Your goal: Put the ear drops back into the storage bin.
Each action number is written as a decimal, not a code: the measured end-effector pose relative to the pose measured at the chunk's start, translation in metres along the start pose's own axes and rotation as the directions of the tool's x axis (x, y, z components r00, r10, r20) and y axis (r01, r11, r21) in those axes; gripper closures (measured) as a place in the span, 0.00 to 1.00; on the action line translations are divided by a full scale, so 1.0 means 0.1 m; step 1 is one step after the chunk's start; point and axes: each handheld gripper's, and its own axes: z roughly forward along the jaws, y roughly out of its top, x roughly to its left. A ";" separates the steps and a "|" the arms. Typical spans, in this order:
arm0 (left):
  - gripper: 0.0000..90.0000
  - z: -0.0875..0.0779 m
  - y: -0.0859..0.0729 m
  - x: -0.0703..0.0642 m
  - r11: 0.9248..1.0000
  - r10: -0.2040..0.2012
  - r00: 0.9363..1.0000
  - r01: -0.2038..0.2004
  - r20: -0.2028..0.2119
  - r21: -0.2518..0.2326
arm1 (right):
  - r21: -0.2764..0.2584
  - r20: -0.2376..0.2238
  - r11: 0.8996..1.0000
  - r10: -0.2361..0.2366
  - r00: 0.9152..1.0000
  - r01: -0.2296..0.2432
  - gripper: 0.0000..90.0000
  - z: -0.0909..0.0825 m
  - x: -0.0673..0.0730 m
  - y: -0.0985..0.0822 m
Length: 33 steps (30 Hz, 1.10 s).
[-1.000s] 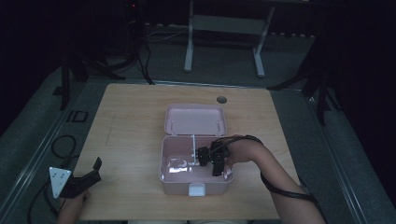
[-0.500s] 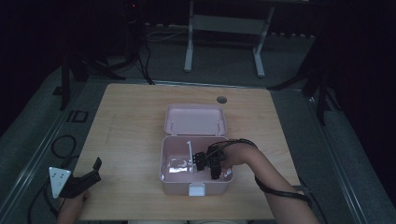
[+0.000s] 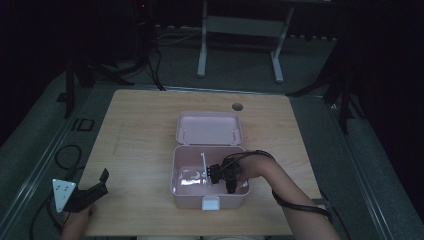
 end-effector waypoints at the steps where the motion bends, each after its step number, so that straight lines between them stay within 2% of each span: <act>1: 0.00 0.00 0.00 0.00 1.000 0.000 1.000 0.000 0.001 0.001 | -0.002 -0.003 1.000 -0.001 1.000 0.001 0.66 0.02 0.00 0.00; 21: 0.00 0.00 0.00 0.00 1.000 0.003 1.000 -0.003 0.002 0.003 | -0.002 -0.021 1.000 0.008 1.000 -0.008 0.62 -0.02 0.01 -0.01; 33: 0.00 0.01 0.00 -0.01 1.000 0.009 1.000 -0.009 0.002 0.004 | -0.085 0.051 0.996 0.025 0.998 -0.021 0.53 -0.49 0.08 -0.16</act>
